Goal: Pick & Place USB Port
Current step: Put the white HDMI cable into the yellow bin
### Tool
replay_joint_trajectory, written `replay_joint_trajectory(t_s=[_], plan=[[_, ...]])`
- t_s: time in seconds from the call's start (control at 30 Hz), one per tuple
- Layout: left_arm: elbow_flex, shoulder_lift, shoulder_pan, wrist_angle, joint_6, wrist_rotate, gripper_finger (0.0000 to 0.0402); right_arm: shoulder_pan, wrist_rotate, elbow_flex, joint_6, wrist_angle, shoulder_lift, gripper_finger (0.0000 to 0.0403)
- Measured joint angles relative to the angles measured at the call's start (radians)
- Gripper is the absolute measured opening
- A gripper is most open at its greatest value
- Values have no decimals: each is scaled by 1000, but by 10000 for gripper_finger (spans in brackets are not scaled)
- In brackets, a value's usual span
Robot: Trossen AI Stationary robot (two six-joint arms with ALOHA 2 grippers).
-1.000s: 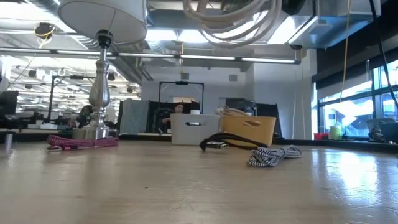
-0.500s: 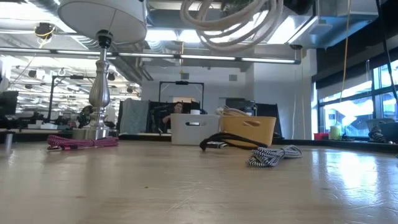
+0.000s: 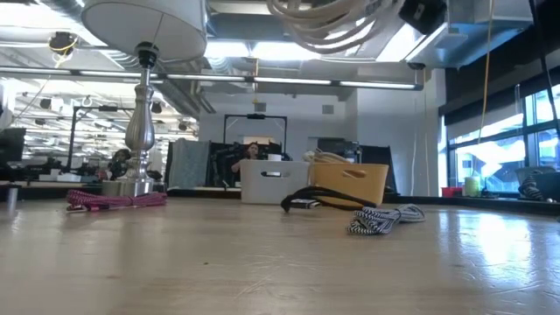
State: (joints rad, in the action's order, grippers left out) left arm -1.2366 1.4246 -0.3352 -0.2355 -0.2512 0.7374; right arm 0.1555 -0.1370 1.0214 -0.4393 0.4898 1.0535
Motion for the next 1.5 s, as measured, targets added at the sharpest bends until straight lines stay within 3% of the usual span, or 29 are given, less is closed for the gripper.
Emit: replay_joint_trajectory(t_s=[0.3,0.5,0.73,0.93,1.07,1.5], plan=[[0,0,32,0,4,-34,3,0,-51,0,-3,-87,67,168],[0,0,50,0,4,-85,3,0,-146,0,-24,-87,72,168],[0,0,50,-5,21,-83,3,0,-154,0,-36,-84,67,168],[0,0,50,-18,22,-99,3,0,-250,0,-67,-83,64,168],[0,0,50,-19,21,-97,3,0,-248,0,-76,-95,64,168],[0,0,51,2,21,-77,3,0,-80,0,-27,-108,64,165]])
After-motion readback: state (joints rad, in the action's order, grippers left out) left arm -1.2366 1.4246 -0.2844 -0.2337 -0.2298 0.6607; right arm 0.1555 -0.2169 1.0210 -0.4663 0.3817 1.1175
